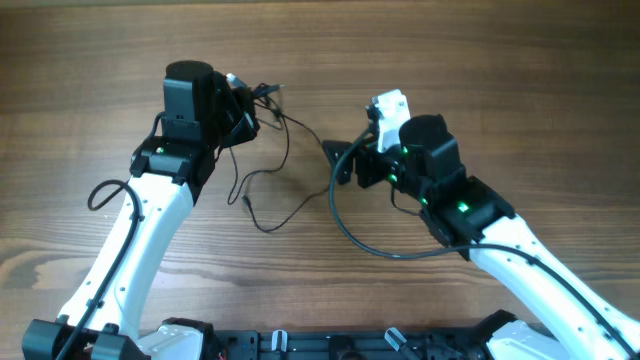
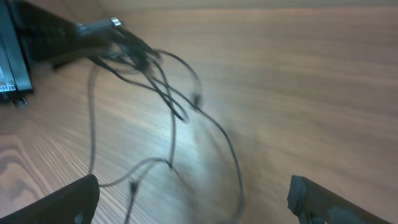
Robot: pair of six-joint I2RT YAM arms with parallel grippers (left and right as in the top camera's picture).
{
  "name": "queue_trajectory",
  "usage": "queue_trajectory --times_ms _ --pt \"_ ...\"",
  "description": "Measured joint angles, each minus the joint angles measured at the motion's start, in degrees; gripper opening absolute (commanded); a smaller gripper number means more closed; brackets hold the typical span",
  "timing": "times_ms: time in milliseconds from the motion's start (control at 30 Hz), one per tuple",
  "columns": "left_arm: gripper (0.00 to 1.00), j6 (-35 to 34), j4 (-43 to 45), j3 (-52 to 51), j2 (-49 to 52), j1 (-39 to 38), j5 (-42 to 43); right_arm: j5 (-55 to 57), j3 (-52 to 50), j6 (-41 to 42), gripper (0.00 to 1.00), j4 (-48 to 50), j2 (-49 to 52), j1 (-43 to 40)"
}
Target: Untangle cables
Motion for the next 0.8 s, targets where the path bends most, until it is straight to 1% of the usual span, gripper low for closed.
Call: queue_trajectory --times_ms 33,67,167,200,233,333,400,500,567,667,800 --pt "0.04 0.0 0.0 0.0 0.0 0.0 1.8 -1.2 0.0 0.0 1.00 2.2 1.3 0.0" --pt "0.04 0.0 0.0 0.0 0.0 0.0 3.5 -2.8 0.0 0.0 0.97 4.3 3.0 0.0" --pt "0.04 0.0 0.0 0.0 0.0 0.0 7.5 -8.8 0.0 0.0 0.83 11.5 8.1 0.0" --pt "0.04 0.0 0.0 0.0 0.0 0.0 8.5 -11.6 -0.1 0.3 0.80 14.1 9.8 0.0" --pt "0.04 0.0 0.0 0.0 0.0 0.0 9.1 -13.5 -0.1 0.4 0.81 15.9 11.1 0.0" --pt "0.04 0.0 0.0 0.0 0.0 0.0 11.0 -19.7 -0.1 0.5 0.93 20.1 14.4 0.0" --pt "0.04 0.0 0.0 0.0 0.0 0.0 12.2 -20.9 -0.1 0.5 0.95 22.0 15.7 0.0" --pt "0.04 0.0 0.0 0.0 0.0 0.0 13.8 -19.3 -0.1 0.7 0.97 24.0 17.1 0.0" --pt "0.04 0.0 0.0 0.0 0.0 0.0 15.5 -17.6 -0.1 0.6 0.96 26.1 18.0 0.0" --pt "0.04 0.0 0.0 0.0 0.0 0.0 17.7 -15.5 -0.1 -0.4 0.91 29.2 18.7 0.0" --pt "0.04 0.0 0.0 0.0 0.0 0.0 20.1 -14.4 -0.1 -1.7 0.80 29.8 19.2 0.0"
